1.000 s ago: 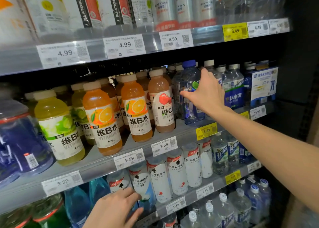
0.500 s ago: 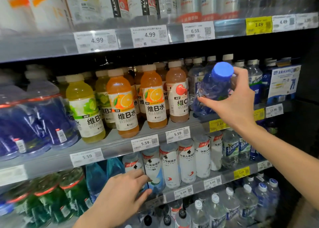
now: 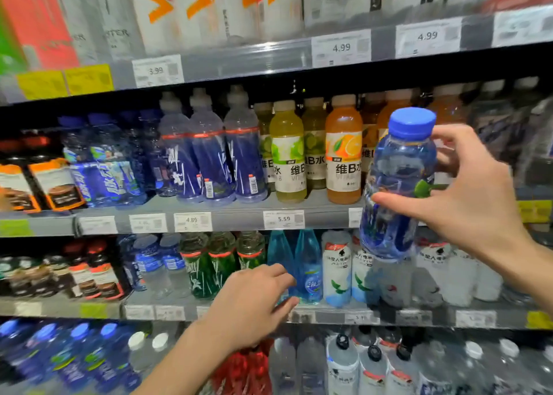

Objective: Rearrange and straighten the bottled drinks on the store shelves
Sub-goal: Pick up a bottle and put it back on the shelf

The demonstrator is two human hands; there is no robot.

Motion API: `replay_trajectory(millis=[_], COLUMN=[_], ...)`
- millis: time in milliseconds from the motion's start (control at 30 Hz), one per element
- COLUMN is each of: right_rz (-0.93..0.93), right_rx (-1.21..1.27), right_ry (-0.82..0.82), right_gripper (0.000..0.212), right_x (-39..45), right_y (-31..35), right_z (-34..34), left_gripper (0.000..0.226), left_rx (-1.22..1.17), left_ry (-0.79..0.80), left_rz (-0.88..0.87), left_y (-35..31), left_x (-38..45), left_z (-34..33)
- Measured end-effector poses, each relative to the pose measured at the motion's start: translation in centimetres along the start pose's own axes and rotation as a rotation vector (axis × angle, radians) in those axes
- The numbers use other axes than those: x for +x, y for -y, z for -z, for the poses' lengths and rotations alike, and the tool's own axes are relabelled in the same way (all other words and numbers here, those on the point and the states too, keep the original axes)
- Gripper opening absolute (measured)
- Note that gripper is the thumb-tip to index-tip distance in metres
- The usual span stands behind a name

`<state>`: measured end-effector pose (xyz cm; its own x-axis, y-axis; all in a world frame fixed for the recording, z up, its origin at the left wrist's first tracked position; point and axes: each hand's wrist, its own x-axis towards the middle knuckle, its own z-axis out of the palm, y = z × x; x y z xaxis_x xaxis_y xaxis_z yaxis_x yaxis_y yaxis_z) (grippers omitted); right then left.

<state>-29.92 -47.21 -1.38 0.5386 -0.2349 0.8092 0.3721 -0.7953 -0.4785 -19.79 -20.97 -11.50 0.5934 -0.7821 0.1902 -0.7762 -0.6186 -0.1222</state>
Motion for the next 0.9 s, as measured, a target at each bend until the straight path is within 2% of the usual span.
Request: replay_trajectory(millis=[167, 633, 767, 900], right_rz=[0.003, -0.036, -0.048, -0.052], right_rx=[0.091, 0.219, 0.228, 0.266], right_ry=[0.106, 0.301, 0.338, 0.363], right_gripper=[0.091, 0.084, 0.088, 0.085], right_x=[-0.6, -2.1, -2.4, -2.4], right_y=[2.5, 7.7, 9.1, 10.6], right_z=[-5.1, -16.6, -19.8, -22.6], left_gripper=[0.040, 0.040, 0.046, 0.068], left_rx=[-0.027, -0.076, -0.181, -0.365], left_ry=[-0.004, -0.018, -0.057, -0.191], left_rz=[0.096, 0.279, 0.359, 0.421], left_y=[3.4, 9.2, 10.6, 11.4], left_x=[-4.4, -11.9, -13.2, -13.2], left_z=[0.1, -0.9, -1.4, -1.2])
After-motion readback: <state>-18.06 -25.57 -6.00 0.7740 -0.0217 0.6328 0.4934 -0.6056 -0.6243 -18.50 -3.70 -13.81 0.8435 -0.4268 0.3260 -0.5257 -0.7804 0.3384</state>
